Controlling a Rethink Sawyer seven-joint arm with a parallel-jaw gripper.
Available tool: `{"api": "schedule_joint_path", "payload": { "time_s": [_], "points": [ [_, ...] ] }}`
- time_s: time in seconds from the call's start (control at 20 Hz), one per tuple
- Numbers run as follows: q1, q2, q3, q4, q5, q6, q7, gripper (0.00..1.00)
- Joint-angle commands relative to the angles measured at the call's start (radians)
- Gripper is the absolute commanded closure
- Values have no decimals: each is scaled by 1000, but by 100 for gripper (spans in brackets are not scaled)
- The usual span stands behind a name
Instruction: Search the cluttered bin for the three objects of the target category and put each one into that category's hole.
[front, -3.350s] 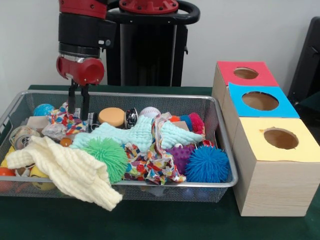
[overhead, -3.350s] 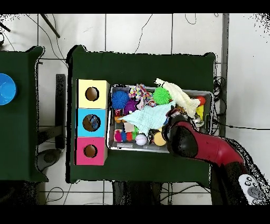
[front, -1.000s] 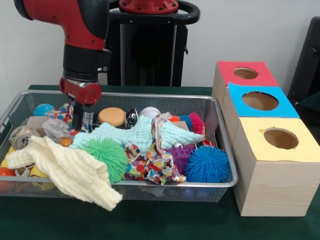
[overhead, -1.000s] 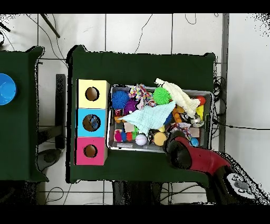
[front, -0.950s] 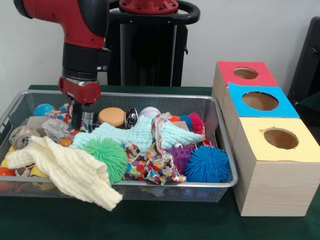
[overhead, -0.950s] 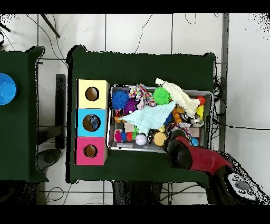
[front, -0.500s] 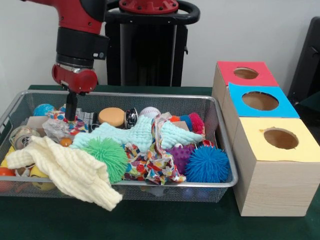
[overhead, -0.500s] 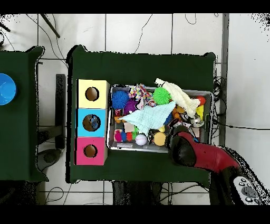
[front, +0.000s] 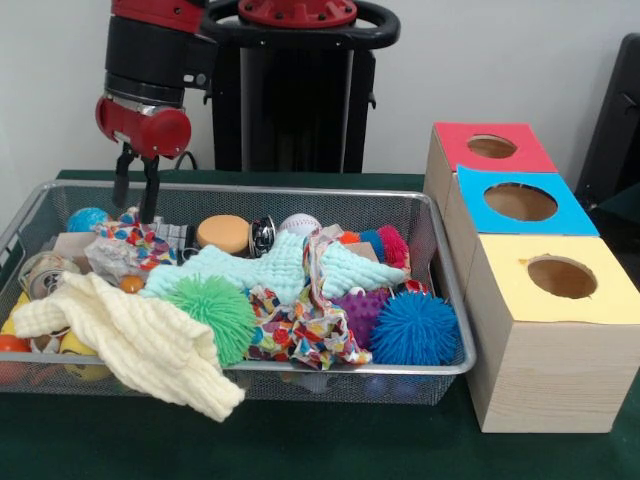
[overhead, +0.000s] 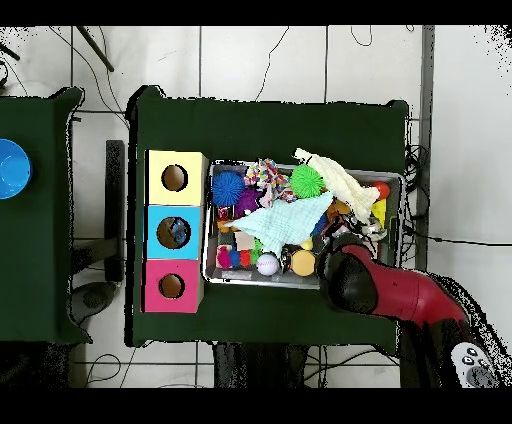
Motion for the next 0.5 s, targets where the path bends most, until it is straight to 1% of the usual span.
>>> {"api": "schedule_joint_path", "payload": {
  "time_s": [0.05,0.3,0.4,0.5],
  "points": [
    [-19,10,68,-7,8,50,7,0],
    [-73,7,65,72,11,68,9,0],
    [-91,44,56,91,-1,27,27,0],
    [-97,87,42,91,-11,-7,42,0]
  ]
}}
